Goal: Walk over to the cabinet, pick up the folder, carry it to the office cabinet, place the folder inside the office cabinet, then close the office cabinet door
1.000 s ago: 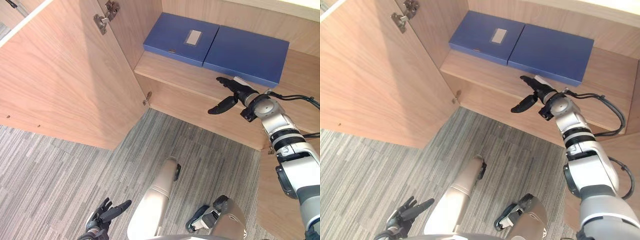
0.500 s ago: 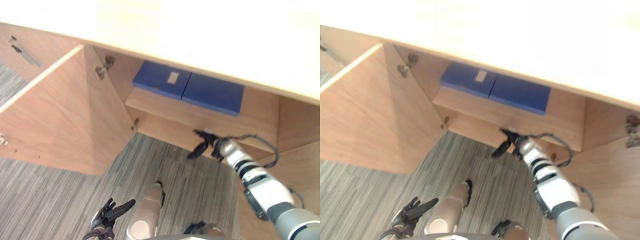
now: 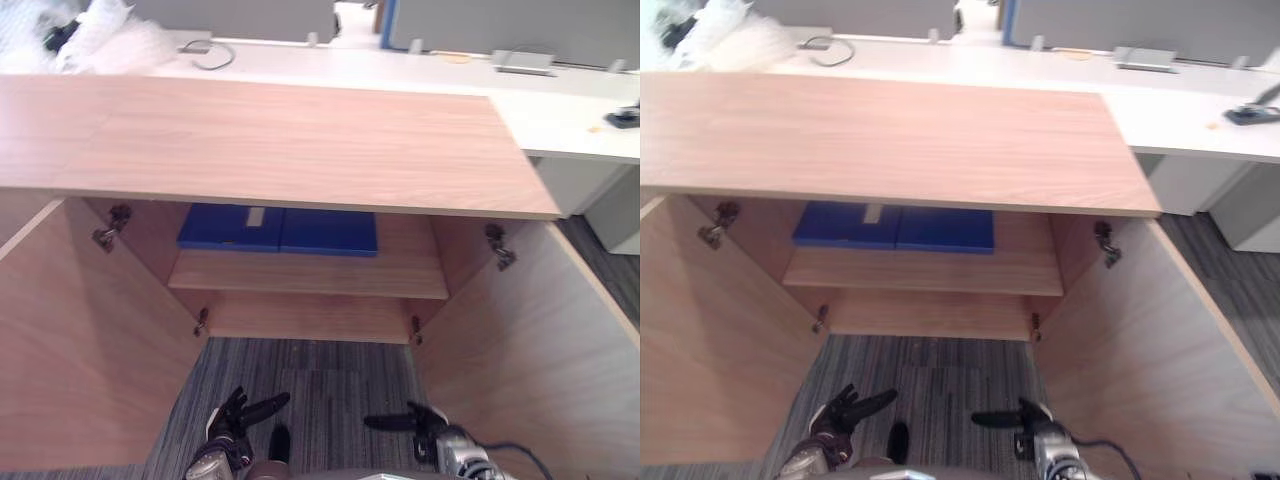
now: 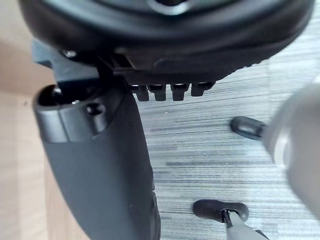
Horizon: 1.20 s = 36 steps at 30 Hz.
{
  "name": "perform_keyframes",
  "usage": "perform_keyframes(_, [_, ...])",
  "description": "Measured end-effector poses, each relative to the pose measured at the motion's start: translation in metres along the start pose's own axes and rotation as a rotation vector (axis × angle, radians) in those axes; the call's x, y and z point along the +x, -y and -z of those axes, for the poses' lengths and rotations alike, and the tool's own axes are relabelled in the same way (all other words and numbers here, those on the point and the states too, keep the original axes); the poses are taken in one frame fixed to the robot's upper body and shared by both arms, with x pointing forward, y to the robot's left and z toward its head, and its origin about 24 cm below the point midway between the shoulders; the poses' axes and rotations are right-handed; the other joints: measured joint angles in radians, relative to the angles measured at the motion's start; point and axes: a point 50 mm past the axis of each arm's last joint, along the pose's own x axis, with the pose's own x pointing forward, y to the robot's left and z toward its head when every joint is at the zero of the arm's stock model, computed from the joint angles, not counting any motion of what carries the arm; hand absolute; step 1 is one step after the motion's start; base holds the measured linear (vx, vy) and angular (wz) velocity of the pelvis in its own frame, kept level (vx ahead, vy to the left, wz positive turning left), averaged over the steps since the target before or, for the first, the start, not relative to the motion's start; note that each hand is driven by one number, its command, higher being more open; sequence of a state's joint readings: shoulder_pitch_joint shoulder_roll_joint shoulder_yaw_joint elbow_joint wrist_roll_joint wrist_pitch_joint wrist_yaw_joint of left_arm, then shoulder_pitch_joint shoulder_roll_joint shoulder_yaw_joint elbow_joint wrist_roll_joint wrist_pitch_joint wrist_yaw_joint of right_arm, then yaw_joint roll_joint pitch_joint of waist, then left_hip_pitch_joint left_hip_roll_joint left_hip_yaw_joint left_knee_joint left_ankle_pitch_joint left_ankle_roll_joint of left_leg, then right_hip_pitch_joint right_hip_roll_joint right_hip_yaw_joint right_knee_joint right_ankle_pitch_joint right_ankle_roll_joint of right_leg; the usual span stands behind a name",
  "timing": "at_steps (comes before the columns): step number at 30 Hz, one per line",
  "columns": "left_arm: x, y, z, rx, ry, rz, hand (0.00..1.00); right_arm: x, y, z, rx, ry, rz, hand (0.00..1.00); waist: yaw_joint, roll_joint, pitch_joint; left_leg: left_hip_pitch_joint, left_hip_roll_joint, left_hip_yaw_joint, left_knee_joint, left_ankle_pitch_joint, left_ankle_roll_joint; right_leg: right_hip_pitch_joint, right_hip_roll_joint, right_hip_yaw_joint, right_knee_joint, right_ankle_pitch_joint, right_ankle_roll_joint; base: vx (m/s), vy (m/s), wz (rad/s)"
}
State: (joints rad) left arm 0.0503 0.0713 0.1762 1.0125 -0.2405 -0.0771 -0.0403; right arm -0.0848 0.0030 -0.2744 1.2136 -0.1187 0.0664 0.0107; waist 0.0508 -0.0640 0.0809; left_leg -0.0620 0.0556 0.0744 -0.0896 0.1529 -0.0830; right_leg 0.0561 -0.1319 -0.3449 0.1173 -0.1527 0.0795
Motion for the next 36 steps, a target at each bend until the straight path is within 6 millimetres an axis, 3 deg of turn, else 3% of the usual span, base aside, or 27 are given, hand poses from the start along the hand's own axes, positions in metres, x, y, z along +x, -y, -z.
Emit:
perform_keyframes(4, [-0.002,-0.004,0.014,0.053,-0.055,-0.027,1.00,-0.004,0.017,0.022,0.180,-0.007,0.070,1.00,-0.032,0.026,-0.020,0.026,0.025,0.034,-0.005,-0.009,0.006,0.001,0.023,0.048,-0.012,0.013,-0.008,-0.11,-0.009,-0.39])
perform_keyframes(6, [-0.006,-0.009,0.023,0.056,-0.083,-0.054,1.00,-0.009,0.028,0.041,0.369,-0.010,0.137,1.00,-0.043,0.040,-0.047,0.036,0.037,0.060,-0.006,-0.016,0.000,0.000,0.034,0.078,-0.022,0.020,-0.008,-0.10,0.003,-0.35])
perform_keyframes(11, [-0.011,-0.017,0.036,0.050,-0.124,-0.110,1.00,-0.015,0.040,0.060,0.598,-0.021,0.246,1.00,-0.060,0.049,-0.058,0.062,0.056,0.119,-0.005,-0.025,0.001,0.000,0.055,0.146,-0.043,0.043,-0.011,-0.04,0.011,-0.38])
perform_keyframes(18, [-0.012,-0.018,0.040,0.051,-0.139,-0.119,1.00,-0.016,0.045,0.060,0.608,-0.015,0.263,1.00,-0.067,0.056,-0.053,0.127,0.071,0.249,-0.005,-0.055,-0.006,0.001,0.073,0.276,-0.059,0.070,-0.022,0.01,0.022,-0.56])
perform_keyframes(23, [-0.012,-0.015,0.040,0.054,-0.138,-0.114,1.00,-0.016,0.048,0.057,0.606,-0.003,0.268,1.00,-0.082,0.065,-0.031,0.164,0.071,0.277,0.001,-0.071,-0.011,0.028,0.076,0.304,-0.072,0.072,-0.026,0.04,0.010,-0.21])
perform_keyframes(26, [-0.010,-0.012,0.039,0.045,-0.133,-0.110,1.00,-0.015,0.051,0.054,0.602,0.007,0.273,1.00,-0.074,0.076,-0.022,0.180,0.078,0.302,0.015,-0.089,-0.018,0.029,0.083,0.340,-0.072,0.074,-0.030,0.01,-0.002,-0.30])
perform_keyframes(28, [-0.010,-0.013,0.036,0.021,-0.122,-0.123,1.00,-0.014,0.049,0.047,0.598,0.017,0.263,1.00,-0.071,0.071,-0.012,0.130,0.087,0.225,0.121,-0.140,0.003,0.010,0.083,0.381,-0.059,0.077,-0.036,0.01,-0.063,-0.60])
perform_keyframes(29, [-0.010,-0.011,0.036,-0.021,-0.114,-0.131,1.00,-0.012,0.048,0.041,0.587,0.030,0.260,1.00,-0.060,0.078,-0.007,0.072,0.091,0.081,0.221,-0.204,0.027,-0.022,0.088,0.421,-0.041,0.080,-0.036,-0.01,-0.024,-1.04])
perform_keyframes(30, [-0.010,-0.006,0.037,-0.061,-0.108,-0.134,1.00,-0.011,0.051,0.034,0.571,0.043,0.265,1.00,-0.043,0.105,-0.003,0.040,0.093,-0.072,0.292,-0.276,0.017,-0.046,0.104,0.467,-0.030,0.087,-0.032,-0.01,0.000,-1.13])
perform_keyframes(32, [-0.011,-0.002,0.041,-0.098,-0.119,-0.136,1.00,-0.012,0.057,0.032,0.555,0.053,0.280,1.00,-0.046,0.135,-0.002,0.040,0.099,-0.194,0.316,-0.329,-0.036,-0.055,0.131,0.502,-0.028,0.091,-0.022,-0.05,0.102,-0.79])
perform_keyframes(33, [-0.011,-0.001,0.042,-0.100,-0.120,-0.133,1.00,-0.012,0.058,0.032,0.555,0.056,0.286,1.00,-0.052,0.136,-0.002,0.039,0.097,-0.195,0.311,-0.339,-0.035,-0.058,0.129,0.507,-0.028,0.090,-0.018,-0.08,0.180,-0.42])
perform_keyframes(36, [-0.010,-0.008,0.035,-0.097,-0.097,-0.148,1.00,-0.013,0.051,0.037,0.579,0.042,0.292,1.00,-0.062,0.097,-0.001,0.028,0.062,-0.162,0.297,-0.330,-0.017,-0.104,0.093,0.536,-0.003,0.085,0.006,-0.04,0.144,-0.24])
